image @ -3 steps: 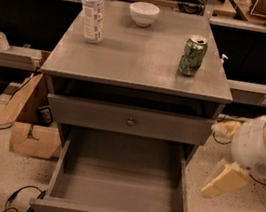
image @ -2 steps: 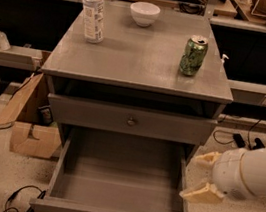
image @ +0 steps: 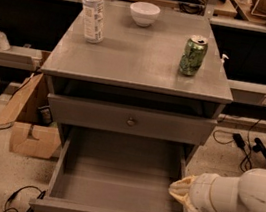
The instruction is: Close middle drawer
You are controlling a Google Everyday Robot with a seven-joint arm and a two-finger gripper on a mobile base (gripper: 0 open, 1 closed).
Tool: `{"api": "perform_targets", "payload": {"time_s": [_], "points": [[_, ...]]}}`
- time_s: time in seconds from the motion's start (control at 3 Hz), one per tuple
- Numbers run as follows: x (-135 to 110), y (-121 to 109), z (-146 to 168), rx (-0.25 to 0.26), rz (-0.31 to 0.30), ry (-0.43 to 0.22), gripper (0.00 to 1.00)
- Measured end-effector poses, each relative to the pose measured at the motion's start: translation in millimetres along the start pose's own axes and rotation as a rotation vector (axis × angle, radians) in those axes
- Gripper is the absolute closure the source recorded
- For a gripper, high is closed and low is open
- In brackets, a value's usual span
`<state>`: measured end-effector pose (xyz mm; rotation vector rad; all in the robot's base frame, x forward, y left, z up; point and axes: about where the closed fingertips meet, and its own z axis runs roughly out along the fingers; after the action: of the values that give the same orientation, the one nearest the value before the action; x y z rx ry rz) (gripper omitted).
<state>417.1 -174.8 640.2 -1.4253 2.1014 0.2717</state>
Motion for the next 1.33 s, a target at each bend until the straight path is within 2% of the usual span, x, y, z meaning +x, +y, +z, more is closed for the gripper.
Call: {"api": "perform_targets", "payload": {"time_s": [0.33,0.67,1.0,1.33], "points": [[0.8,-12.5,5.4,0.054,0.004,-0.01,1.0],[0.8,-12.5,5.5,0.053,0.005,-0.01,1.0],[9.8,-5.1,23.3,0.032,0.024,-0.012,1.0],[41.7,24.9,56.8,-0.008,0.058,-0.04,1.0]]}}
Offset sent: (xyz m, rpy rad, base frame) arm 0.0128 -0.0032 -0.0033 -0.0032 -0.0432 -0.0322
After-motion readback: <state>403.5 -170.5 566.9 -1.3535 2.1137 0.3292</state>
